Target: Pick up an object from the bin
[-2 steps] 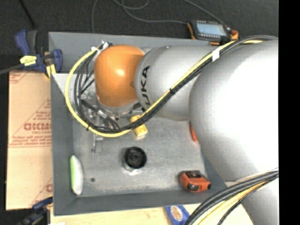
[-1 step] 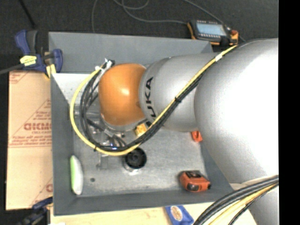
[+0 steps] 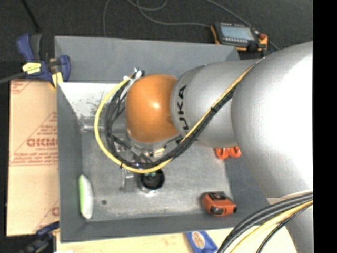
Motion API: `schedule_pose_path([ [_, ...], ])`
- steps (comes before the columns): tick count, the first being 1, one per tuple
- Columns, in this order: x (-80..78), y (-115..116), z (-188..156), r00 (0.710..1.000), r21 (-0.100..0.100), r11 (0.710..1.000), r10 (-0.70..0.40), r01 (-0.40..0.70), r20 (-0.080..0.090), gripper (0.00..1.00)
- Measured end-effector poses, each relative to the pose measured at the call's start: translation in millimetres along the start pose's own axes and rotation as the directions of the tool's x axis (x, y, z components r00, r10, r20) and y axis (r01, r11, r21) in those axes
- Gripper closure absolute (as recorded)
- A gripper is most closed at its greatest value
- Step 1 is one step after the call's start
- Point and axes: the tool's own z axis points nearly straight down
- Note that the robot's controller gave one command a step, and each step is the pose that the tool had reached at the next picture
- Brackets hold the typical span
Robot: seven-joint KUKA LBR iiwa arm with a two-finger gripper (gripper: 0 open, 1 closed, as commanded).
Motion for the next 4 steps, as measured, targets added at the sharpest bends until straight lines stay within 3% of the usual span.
schedule_pose_path([
  [1,-61.1,-42.7,-28.0,0.999,0.004,0.999,-0.051,0.051,0.006,0.00],
  [2,-59.5,-71.2,-22.1,0.996,0.005,0.996,-0.087,0.087,0.012,0.00],
  [3,-23.7,-103.8,10.4,0.997,0.002,0.997,-0.077,0.077,0.009,0.00],
  [4,-27.5,-118.9,26.4,0.999,0.002,0.999,0.040,-0.040,0.006,0.00],
])
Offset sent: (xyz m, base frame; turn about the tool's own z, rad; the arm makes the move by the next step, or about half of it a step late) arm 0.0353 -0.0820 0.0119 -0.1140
